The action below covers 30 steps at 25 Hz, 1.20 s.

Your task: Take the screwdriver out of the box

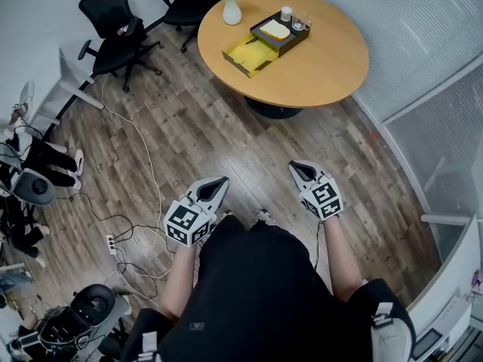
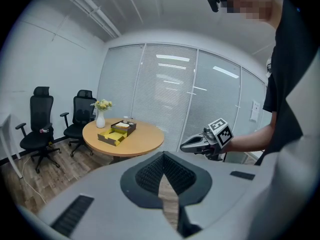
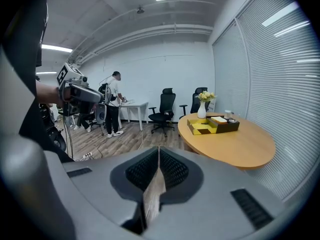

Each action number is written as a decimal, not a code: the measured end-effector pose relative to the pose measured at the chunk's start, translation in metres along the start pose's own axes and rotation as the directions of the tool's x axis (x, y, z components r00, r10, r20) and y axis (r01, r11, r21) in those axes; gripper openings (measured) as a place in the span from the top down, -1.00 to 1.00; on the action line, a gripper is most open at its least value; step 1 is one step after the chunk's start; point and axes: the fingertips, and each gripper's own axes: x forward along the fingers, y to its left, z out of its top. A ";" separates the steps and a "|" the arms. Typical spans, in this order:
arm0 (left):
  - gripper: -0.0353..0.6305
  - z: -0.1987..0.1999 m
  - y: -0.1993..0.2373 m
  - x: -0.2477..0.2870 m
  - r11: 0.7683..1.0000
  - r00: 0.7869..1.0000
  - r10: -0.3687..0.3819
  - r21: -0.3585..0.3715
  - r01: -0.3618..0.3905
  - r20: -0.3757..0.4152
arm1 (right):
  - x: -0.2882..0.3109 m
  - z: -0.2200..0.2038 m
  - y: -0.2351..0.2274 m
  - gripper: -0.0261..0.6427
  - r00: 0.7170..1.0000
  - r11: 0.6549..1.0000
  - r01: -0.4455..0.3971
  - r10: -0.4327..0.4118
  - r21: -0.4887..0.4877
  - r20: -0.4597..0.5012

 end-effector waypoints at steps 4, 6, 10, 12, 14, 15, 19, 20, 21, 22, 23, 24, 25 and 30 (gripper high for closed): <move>0.88 0.007 0.013 0.010 1.000 1.000 -0.010 -0.002 0.010 0.000 | 0.012 0.003 -0.008 0.90 1.000 1.000 -0.005 0.005 0.008 -0.012; 0.88 0.009 0.020 0.016 1.000 1.000 -0.021 -0.001 0.021 0.001 | 0.019 0.003 -0.013 0.90 1.000 1.000 -0.003 0.003 0.028 -0.012; 0.88 0.013 0.044 0.022 0.999 0.999 -0.040 -0.003 0.040 0.002 | 0.036 0.011 -0.019 0.90 1.000 0.999 0.013 -0.012 0.038 -0.025; 0.88 0.021 0.059 0.027 0.999 0.999 -0.048 -0.003 0.048 0.009 | 0.045 0.021 -0.022 0.90 1.000 0.999 0.017 -0.016 0.027 -0.027; 0.88 0.031 0.073 0.033 0.998 0.998 -0.055 -0.002 0.055 0.019 | 0.055 0.032 -0.029 0.90 0.999 1.000 0.022 -0.021 0.016 -0.031; 0.88 0.035 0.081 0.037 0.998 0.998 -0.060 -0.001 0.060 0.024 | 0.061 0.036 -0.033 0.90 0.999 1.000 0.026 -0.025 0.013 -0.036; 0.88 0.048 0.110 0.050 0.996 0.996 -0.088 0.006 0.088 0.028 | 0.087 0.049 -0.051 0.90 0.998 0.999 0.051 -0.051 0.008 -0.039; 0.88 0.050 0.118 0.053 0.995 0.995 -0.095 0.009 0.094 0.024 | 0.093 0.052 -0.054 0.90 0.998 0.998 0.057 -0.056 0.010 -0.042; 0.88 0.051 0.127 0.055 0.995 0.995 -0.100 0.009 0.100 0.020 | 0.100 0.054 -0.057 0.90 0.997 0.998 0.062 -0.061 0.014 -0.045; 0.88 0.051 0.135 0.058 0.994 0.994 -0.105 0.006 0.105 0.017 | 0.107 0.056 -0.059 0.90 0.997 0.998 0.067 -0.066 0.020 -0.047; 0.88 0.052 0.144 0.059 0.994 0.994 -0.111 0.003 0.110 0.014 | 0.113 0.058 -0.061 0.90 0.996 0.997 0.073 -0.072 0.025 -0.049; 0.88 0.052 0.152 0.060 0.993 0.993 -0.117 0.000 0.117 0.011 | 0.119 0.061 -0.061 0.90 0.996 0.996 0.080 -0.078 0.030 -0.050; 0.88 0.053 0.160 0.061 0.992 0.992 -0.124 -0.001 0.124 0.009 | 0.125 0.064 -0.060 0.90 0.995 0.996 0.087 -0.085 0.034 -0.051; 0.88 0.063 0.192 0.068 0.985 0.986 -0.169 0.014 0.169 0.006 | 0.149 0.078 -0.063 0.90 0.990 0.989 0.135 -0.133 0.054 -0.045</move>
